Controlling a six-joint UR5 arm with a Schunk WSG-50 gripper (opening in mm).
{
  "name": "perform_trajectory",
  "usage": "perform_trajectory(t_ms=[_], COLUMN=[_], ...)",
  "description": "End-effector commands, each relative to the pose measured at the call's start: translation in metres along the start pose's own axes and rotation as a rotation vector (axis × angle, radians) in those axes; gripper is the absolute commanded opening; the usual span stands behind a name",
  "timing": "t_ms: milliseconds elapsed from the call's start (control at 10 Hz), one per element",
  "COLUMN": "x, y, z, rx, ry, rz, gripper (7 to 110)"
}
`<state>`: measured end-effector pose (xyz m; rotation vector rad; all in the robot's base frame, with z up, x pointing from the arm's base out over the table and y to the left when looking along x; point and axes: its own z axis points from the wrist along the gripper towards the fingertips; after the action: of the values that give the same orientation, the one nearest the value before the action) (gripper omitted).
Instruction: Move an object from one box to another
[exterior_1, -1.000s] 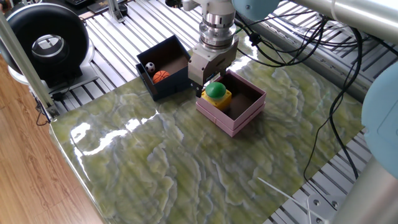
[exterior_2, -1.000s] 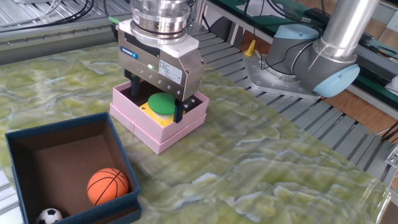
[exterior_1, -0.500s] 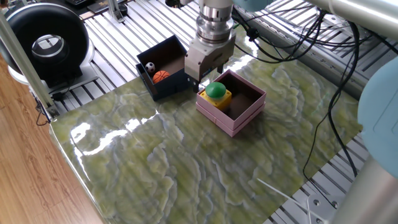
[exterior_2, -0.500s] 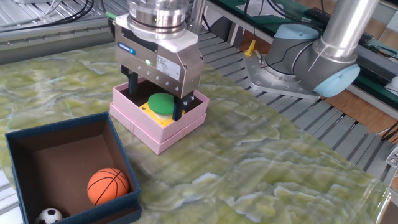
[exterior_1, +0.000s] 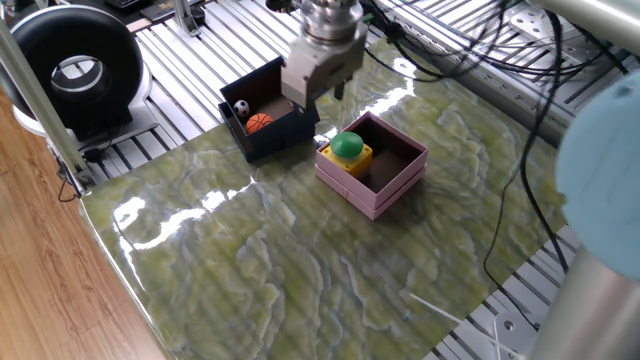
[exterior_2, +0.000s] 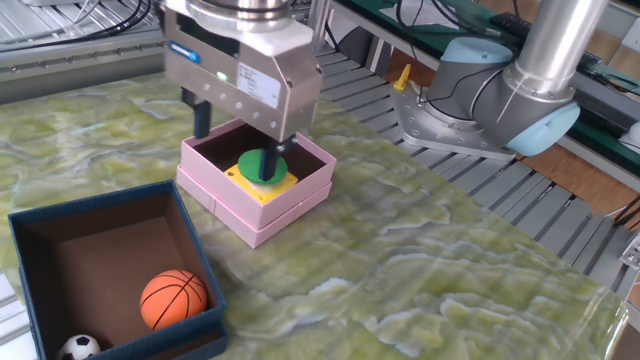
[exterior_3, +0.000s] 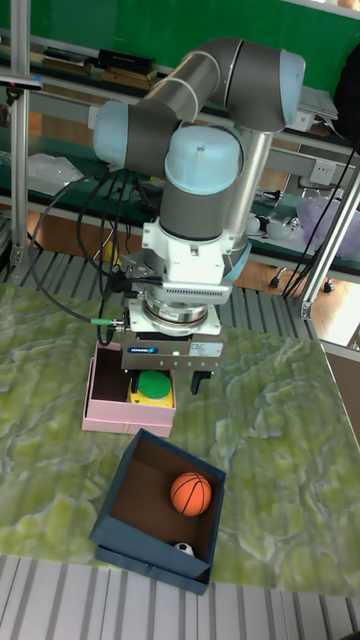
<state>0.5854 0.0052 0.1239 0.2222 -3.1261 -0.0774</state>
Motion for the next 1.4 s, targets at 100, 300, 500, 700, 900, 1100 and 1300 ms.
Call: perform_trajectory(t_ms=[100, 300, 500, 700, 900, 1100, 1300], x=[-0.055, -0.059, -0.056, -0.067, -0.077, -0.096, -0.109], y=[0.001, -0.004, -0.007, -0.01, -0.013, -0.017, 0.005], z=[0.004, 0.005, -0.006, -0.013, -0.023, -0.029, -0.026], rx=[0.006, 0.047, 0.071, 0.079, 0.096, 0.103, 0.009], ry=[-0.052, -0.047, -0.042, -0.095, -0.144, -0.216, -0.258], rz=[-0.028, -0.003, 0.029, 0.03, 0.009, -0.065, -0.101], gripper=[66, 66, 22, 7, 7, 7, 7])
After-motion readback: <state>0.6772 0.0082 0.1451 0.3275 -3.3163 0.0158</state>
